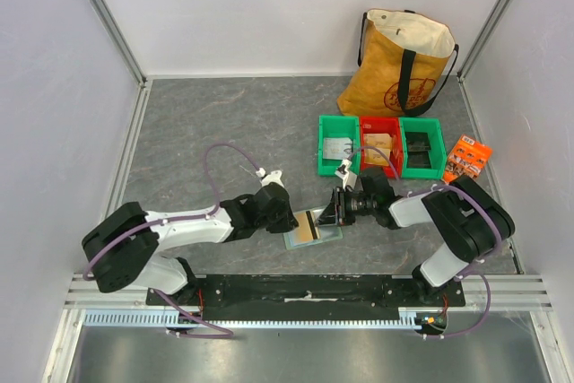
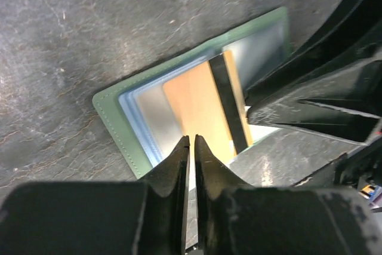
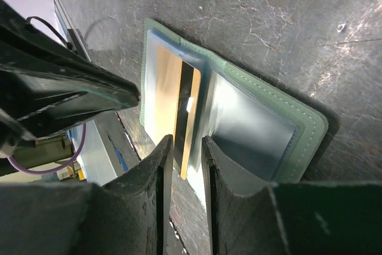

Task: Take the credit cards out of the card holder
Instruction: Remove the credit card from the card holder.

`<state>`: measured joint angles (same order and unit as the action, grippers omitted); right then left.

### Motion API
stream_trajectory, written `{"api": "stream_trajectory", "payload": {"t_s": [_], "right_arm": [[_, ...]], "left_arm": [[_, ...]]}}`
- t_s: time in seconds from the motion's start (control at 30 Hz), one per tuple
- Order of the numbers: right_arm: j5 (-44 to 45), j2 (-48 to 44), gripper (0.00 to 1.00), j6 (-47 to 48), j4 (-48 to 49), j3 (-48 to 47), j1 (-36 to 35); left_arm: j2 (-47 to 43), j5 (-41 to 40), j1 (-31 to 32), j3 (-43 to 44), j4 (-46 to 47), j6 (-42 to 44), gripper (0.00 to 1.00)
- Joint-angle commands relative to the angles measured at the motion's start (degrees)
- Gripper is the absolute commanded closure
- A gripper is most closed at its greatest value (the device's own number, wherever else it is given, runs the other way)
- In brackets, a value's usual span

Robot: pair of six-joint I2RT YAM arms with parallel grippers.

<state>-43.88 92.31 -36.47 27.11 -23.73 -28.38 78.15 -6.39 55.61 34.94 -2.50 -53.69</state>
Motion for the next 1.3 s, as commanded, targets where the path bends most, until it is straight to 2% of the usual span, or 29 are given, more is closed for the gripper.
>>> {"api": "stream_trajectory", "payload": {"t_s": [0.0,0.37,0.47,0.57,0.93,1.1,1.27], "right_arm": [[-1.1,1.0,0.68,-0.4,2.5,-1.8,-0.4],[-2.8,4.5,0.74,-2.0,6.7,-1.8,-1.0],[-2.8,4.5,0.83,-1.9,6.7,-1.8,-1.0],[-3.4,4.5,1.0,-1.2,6.3,-1.6,-0.9],[-4.4,0.3,1.0,6.0,-3.9,0.0,6.5],[-2.8,-3.8,1.0,6.6,-9.5,0.0,8.0],[-0.2,-12.8,1.0,6.9,-18.0,-1.0,8.7]], "left_arm": [[2.5,0.9,-0.1,-0.5,2.1,0.9,0.89],[4.5,1.5,-0.1,-3.6,2.2,-0.4,0.94],[4.6,1.3,-0.1,-4.7,2.3,-1.0,0.95],[4.3,1.0,-0.1,-5.8,3.8,-1.6,0.96],[5.2,0.9,-0.1,-9.2,5.7,-3.9,0.96],[4.3,0.3,-0.1,-9.3,5.5,-3.7,0.96],[-0.2,-2.4,0.1,-7.8,2.9,-0.5,0.85]]}}
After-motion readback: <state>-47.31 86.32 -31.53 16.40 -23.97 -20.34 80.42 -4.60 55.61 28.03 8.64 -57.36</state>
